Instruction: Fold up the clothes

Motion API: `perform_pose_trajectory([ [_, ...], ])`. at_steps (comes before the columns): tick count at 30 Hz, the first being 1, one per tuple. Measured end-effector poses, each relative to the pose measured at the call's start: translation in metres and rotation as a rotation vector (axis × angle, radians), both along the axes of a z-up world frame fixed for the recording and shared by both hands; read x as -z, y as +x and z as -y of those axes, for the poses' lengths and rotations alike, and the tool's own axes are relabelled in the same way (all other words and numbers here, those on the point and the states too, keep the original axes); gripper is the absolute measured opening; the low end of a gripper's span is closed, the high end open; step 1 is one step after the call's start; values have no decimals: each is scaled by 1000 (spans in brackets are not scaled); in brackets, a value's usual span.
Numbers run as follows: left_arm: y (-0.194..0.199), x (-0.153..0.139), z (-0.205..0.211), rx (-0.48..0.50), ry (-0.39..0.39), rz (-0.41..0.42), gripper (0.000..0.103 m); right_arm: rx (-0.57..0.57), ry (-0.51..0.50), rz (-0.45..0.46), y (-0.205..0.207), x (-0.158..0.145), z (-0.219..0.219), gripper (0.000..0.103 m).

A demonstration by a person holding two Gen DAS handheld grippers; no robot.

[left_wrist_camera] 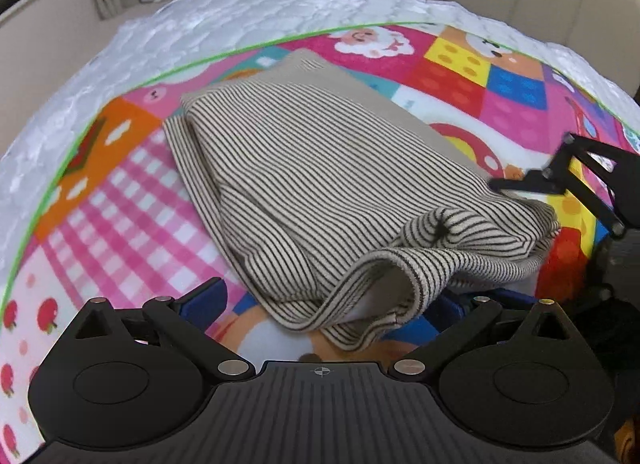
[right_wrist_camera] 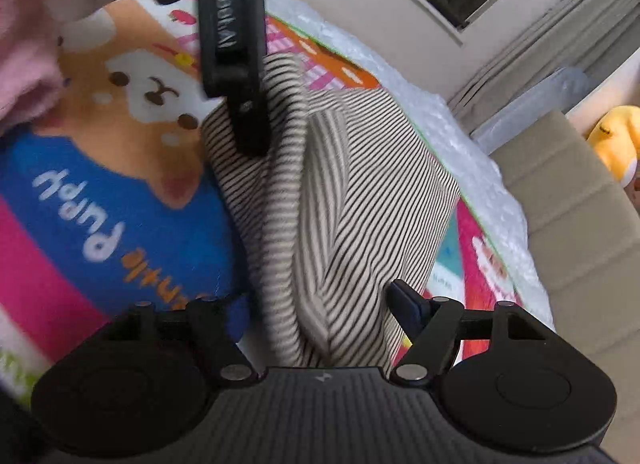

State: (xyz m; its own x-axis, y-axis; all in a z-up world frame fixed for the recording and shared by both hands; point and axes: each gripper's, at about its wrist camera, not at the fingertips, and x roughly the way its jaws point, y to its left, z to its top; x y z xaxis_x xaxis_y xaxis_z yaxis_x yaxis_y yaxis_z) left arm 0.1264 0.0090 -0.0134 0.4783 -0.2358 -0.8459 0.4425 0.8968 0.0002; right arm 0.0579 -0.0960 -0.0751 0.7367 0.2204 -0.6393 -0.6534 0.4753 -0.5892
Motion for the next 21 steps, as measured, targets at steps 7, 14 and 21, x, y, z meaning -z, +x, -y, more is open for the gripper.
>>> perform_pose_trajectory([
  [7,6,3,-4,-15,-25,-15,103,-97,-93,79,-14,13,-6,49],
  [14,8,5,-8,-34,-56,-26,103,76,173,-300,35,-19,6,45],
  [21,8,-6,-23,-53,-116,-30,103,22,104,-131,17,-14,-11,38],
])
